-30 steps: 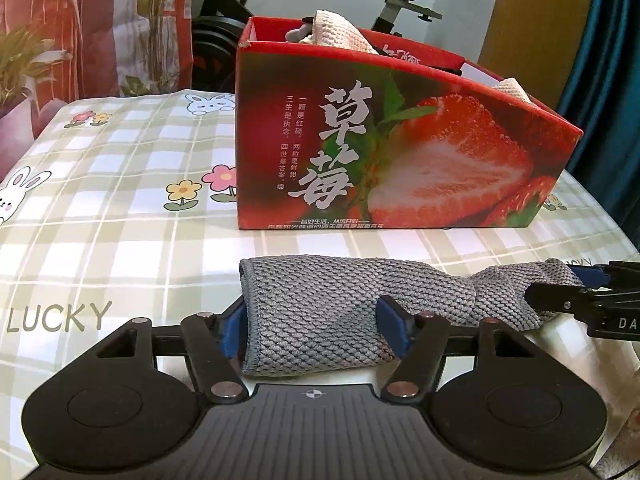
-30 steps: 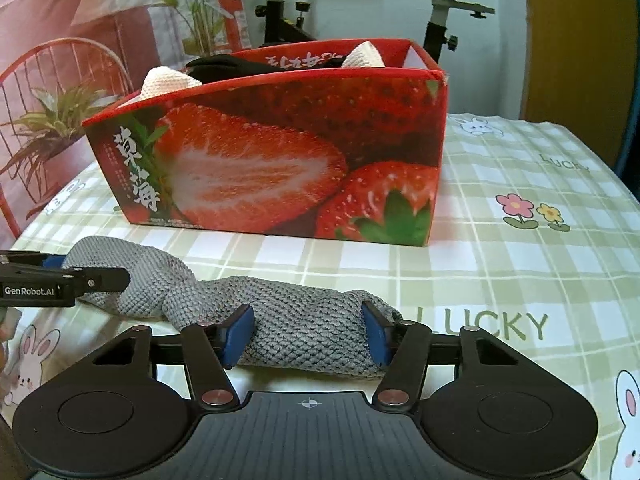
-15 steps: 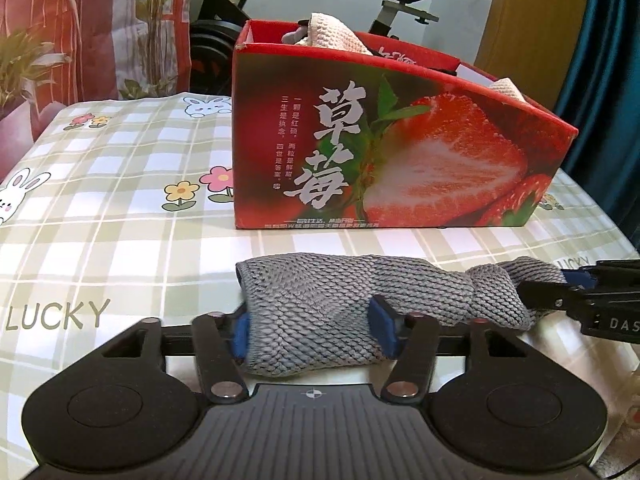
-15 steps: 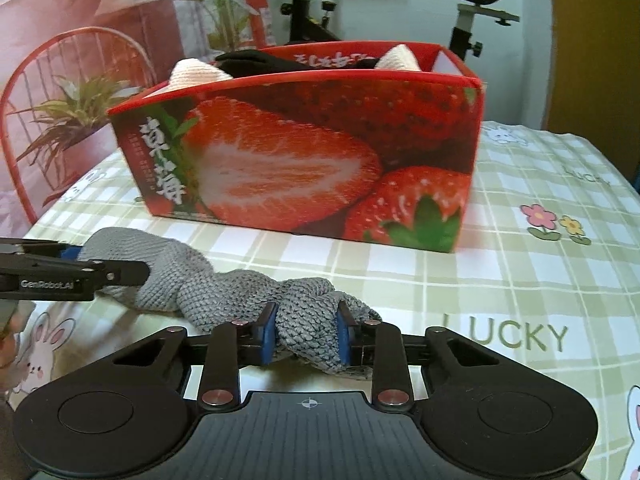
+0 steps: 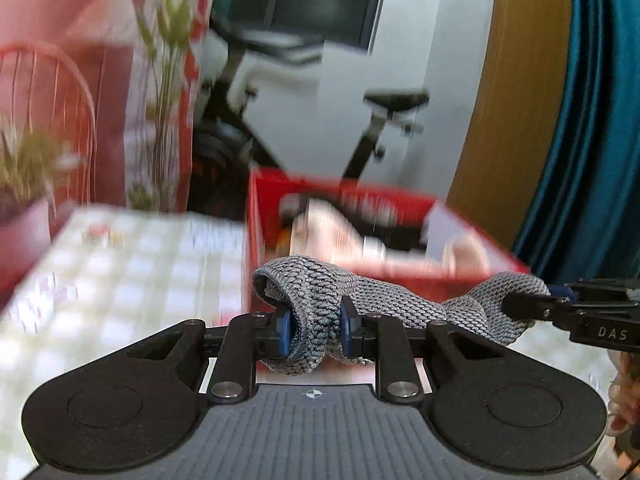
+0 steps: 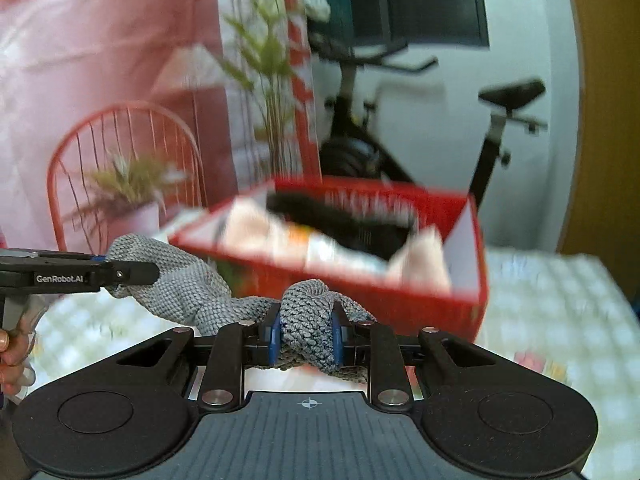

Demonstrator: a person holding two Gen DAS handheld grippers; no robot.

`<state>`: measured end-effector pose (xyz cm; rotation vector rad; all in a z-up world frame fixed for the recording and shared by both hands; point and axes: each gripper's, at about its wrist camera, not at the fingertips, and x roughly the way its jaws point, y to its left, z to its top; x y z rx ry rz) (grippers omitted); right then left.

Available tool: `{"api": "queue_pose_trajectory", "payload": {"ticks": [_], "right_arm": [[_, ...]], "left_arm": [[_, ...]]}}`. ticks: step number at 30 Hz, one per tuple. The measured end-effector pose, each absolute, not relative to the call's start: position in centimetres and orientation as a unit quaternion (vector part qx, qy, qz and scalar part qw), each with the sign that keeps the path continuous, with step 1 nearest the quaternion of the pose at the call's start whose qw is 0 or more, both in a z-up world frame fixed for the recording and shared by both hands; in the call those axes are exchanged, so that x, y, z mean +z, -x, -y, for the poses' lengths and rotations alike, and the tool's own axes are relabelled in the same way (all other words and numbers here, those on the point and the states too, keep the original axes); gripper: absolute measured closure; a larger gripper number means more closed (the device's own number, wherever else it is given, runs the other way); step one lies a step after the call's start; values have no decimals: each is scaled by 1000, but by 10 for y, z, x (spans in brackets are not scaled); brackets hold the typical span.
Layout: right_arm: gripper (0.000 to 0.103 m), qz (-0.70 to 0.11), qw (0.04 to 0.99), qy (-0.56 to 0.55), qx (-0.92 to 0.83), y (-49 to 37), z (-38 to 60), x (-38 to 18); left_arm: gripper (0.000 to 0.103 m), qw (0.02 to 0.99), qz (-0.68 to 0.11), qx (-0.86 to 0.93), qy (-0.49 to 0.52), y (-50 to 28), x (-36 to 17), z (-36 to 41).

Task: Organize soft objects
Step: 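Lift the grey glove and carry it into the red box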

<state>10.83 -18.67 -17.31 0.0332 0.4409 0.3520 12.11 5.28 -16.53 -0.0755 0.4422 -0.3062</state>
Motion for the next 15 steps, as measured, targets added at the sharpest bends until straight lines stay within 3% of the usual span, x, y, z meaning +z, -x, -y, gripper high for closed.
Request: {"api": "queue_pose_trajectory", "payload": {"ticks": [7, 15], "right_arm": [[82, -179, 972, 0, 153, -155, 199, -134], [82, -190, 975, 27, 109, -226, 195, -145]], "left_arm": [[79, 973, -172, -152, 8, -164, -122, -24], [79, 965, -216, -140, -39, -226, -131, 10]]}}
